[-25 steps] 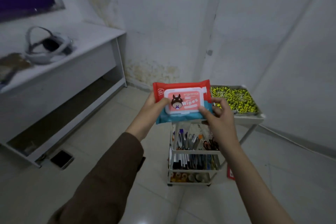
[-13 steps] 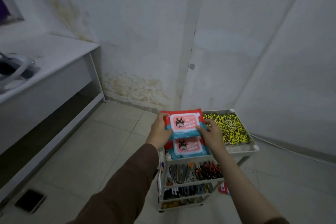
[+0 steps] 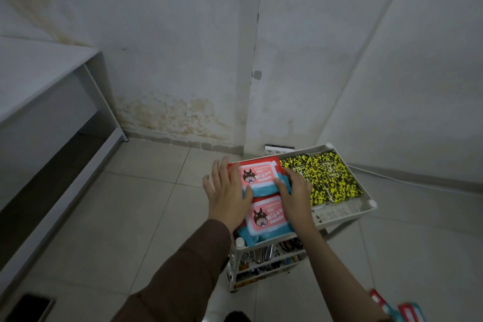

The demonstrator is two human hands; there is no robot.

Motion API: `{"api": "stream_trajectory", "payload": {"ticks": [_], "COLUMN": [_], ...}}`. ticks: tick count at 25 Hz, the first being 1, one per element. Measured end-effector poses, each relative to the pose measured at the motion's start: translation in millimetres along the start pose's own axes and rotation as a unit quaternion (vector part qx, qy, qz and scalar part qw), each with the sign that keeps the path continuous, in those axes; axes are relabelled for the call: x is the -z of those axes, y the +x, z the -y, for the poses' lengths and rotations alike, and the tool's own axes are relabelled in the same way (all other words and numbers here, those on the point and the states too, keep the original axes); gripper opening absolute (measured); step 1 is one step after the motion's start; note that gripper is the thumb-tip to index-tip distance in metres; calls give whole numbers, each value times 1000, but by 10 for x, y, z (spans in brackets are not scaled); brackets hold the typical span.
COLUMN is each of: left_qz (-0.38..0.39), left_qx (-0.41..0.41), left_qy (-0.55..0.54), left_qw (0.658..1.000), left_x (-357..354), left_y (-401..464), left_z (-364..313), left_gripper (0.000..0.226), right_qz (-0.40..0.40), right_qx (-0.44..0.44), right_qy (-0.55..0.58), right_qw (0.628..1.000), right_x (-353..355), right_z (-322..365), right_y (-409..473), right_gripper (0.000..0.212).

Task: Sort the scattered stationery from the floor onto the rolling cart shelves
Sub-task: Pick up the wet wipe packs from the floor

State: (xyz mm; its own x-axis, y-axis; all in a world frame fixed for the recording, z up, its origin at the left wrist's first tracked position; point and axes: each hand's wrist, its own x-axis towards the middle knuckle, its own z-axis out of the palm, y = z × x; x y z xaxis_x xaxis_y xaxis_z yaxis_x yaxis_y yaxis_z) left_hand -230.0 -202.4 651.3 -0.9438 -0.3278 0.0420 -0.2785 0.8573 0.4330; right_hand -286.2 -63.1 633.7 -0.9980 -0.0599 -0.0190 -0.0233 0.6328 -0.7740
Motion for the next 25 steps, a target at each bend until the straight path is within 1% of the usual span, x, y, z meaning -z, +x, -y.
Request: {"api": "stream_trajectory", "payload": {"ticks": [2,4,6,9,13,14,16,19,22,25], "left_qz": [35,72,92,112,144,147,135,59,2,-10], "left_qx": [-64,-95,-82,-46,-22,-19,-11,-10,-57,-94], "left_qy": [54,111,140,148,130,117,73,9,-65,-118], "left_qw": [996,987,982,982,981,982,988,998,996,988], "left_x": [-53,-106,-161,-204,-151,-116,-42,22,-7,-158], "left_y": [17,24,20,8,44,54,57,36,12,-25], "left_z": [-66,-90,-91,-148,-252,-271,-292,-462,-875,-1404], "left_gripper": [60,58,57,58,57,57,54,41,29,24], "right_qz": [-7,-1,5,-1,2,0,-20,-53,-88,-114], "right_qx": [29,53,55,51,80,80,83,106,124,140], "right_qy": [-11,-21,-34,-44,-140,-141,-105,-48,-12,13], "right_qw": [999,998,998,998,987,987,991,992,988,983], "right_x": [0,-10,-34,-57,-91,-77,-22,166,489,970], "right_z": [-22,-39,-57,-69,-70,-62,-35,-52,-155,-386], "right_y": [-13,-8,-8,-5,-21,-22,-44,-81,-57,36], "right_gripper": [43,43,47,47,48,47,40,23,14,12]}}
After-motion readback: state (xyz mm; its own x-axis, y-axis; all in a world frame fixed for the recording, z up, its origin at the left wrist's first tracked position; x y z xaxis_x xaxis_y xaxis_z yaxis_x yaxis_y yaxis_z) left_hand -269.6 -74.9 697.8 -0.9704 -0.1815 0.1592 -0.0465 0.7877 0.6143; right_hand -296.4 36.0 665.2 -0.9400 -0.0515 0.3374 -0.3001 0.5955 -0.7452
